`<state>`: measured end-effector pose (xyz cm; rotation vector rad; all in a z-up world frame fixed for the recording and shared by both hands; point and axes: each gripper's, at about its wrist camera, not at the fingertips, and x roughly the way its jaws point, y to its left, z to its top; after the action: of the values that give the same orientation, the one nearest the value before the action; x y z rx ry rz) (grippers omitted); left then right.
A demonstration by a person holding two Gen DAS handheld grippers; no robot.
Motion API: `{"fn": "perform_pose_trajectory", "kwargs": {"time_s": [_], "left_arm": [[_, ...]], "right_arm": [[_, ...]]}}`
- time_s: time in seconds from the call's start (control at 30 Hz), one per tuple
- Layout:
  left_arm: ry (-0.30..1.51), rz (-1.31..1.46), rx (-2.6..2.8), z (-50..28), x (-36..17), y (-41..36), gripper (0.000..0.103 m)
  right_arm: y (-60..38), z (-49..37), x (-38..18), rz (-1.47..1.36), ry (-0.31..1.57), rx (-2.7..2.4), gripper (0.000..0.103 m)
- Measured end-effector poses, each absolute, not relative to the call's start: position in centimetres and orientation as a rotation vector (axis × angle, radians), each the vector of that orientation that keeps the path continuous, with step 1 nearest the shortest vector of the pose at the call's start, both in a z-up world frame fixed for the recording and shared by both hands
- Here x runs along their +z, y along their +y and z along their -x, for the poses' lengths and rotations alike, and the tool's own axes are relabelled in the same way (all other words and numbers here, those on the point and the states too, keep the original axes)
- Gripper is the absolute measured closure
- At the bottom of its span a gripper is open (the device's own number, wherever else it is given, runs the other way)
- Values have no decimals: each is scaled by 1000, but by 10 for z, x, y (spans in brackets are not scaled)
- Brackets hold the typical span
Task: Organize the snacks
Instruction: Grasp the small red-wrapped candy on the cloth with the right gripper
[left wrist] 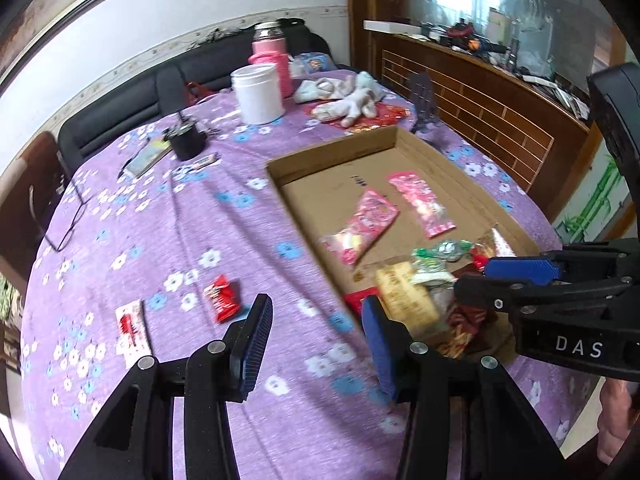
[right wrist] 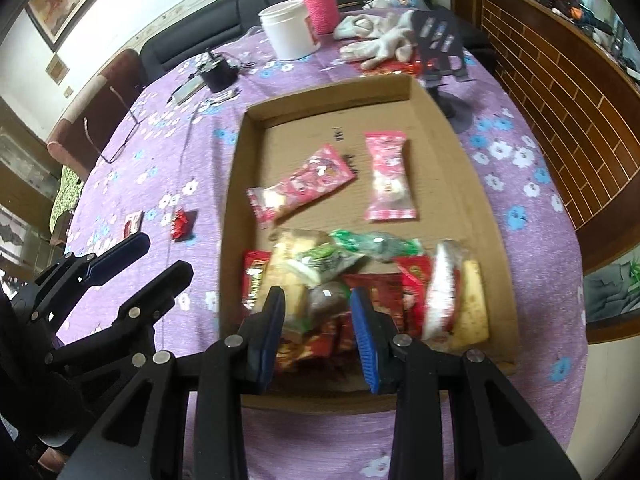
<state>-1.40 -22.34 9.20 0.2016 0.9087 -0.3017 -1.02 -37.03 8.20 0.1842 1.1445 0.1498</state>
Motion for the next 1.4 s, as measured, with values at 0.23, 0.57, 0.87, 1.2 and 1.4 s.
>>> {"fn": "perform_pose_trajectory", "kwargs": {"time_s": [0.23, 0.57, 0.87, 1.2, 1.4], "left_arm": [[928, -131, -237, 14, 87, -184, 54], [978, -79, -151, 24, 69, -122, 54], [1007, -31, -64, 23, 57, -62, 54], [1035, 27, 8, 19, 47, -9, 53], [1036, 47, 18, 13, 47, 7, 53]], "right_arm": [[-342, 10, 81, -155, 1153, 177, 70], [-296, 4, 75, -149, 1167, 219, 70], [-245, -18, 67, -104, 1176, 269, 70], [-205, -74, 46, -67, 1210, 268, 70], [-190, -101, 29, -44, 1241, 267, 70]]}}
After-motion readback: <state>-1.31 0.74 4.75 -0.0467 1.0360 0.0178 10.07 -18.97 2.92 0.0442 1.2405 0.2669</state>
